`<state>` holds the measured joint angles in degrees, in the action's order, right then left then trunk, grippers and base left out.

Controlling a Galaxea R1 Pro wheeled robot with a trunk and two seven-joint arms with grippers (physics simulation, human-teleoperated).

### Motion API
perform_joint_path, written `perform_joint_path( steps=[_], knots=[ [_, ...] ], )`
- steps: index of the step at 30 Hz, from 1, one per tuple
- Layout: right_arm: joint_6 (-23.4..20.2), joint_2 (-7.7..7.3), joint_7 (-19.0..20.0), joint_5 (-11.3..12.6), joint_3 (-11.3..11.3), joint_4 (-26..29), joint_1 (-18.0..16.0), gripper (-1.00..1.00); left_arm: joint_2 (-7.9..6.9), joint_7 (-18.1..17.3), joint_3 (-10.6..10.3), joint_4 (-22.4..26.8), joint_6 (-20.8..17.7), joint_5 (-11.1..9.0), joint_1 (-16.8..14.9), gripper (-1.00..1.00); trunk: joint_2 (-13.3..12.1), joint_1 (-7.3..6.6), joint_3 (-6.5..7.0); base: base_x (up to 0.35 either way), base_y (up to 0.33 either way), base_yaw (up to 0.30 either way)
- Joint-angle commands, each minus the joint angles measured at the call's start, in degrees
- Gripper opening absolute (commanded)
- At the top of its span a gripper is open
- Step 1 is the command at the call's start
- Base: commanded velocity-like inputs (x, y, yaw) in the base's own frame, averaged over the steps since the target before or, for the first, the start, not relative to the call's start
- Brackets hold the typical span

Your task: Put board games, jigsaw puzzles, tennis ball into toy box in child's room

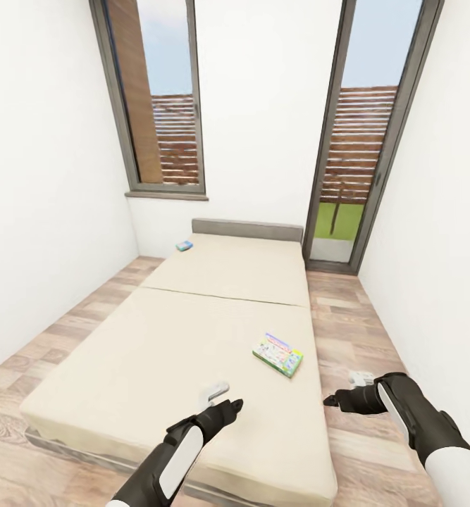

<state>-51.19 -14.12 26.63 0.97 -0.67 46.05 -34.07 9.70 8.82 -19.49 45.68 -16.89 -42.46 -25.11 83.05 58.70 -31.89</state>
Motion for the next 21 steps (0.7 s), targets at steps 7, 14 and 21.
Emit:
perform_joint_path(
  steps=[7,14,21],
  knots=[
    [-0.32,0.04,0.04,0.04,-0.08,0.08,-0.03,1.0,-0.03,0.5,-0.15,0.11,-0.1,-0.6,-0.03,1.0,0.03,0.03,-0.06,0.279,0.147,-0.039],
    [-0.32,0.05,0.02,0.02,-0.09,0.09,-0.03,1.0,-0.03,0.5,-0.18,0.11,-0.1,-0.6,-0.03,1.0,0.03,0.03,-0.06,0.151,0.082,-0.172],
    [-0.32,0.05,0.01,0.0,-0.11,0.09,-0.03,1.0,-0.03,0.5,-0.19,0.11,-0.14,-0.6,-0.03,1.0,0.03,0.03,-0.06,0.052,0.029,-0.244]
  ],
)
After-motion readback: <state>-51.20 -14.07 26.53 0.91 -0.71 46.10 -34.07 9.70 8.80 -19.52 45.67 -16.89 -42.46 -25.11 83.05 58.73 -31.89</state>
